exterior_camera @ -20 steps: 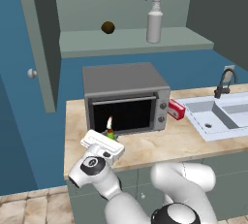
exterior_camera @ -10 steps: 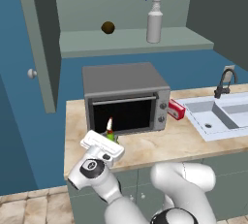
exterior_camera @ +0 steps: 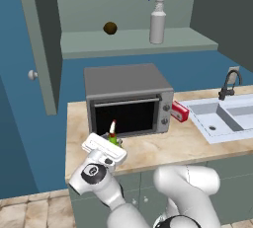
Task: Pick the spray and spray from the cabinet and place them on the counter.
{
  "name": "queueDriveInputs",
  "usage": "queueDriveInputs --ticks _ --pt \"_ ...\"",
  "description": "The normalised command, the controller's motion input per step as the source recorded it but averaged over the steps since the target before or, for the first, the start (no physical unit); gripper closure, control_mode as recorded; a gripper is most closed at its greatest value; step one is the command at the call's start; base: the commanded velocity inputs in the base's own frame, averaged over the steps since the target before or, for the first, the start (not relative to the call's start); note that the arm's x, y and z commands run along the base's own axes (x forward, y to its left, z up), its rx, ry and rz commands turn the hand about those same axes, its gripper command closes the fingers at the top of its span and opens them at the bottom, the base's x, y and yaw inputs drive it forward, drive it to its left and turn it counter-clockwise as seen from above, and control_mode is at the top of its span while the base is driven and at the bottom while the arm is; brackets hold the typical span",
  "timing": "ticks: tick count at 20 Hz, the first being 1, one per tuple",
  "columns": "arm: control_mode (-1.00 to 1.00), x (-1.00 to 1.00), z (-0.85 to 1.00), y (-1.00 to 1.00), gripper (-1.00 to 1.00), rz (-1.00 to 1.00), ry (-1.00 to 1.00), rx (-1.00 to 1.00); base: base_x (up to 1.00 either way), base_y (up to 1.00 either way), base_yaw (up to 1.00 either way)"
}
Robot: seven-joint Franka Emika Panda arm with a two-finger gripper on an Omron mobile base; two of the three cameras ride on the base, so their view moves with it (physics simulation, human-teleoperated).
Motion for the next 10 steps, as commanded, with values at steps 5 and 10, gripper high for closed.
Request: queueDriveInputs --ticks 5,10 --pt "-1.0 -0.14 0.03 0.0 -1.0 -0.01 0.0 0.0 0.0 0.0 0.0" --pt "-1.0 -0.21 0.1 0.0 -1.0 0.0 0.0 0.0 0.0 0.0 0.0"
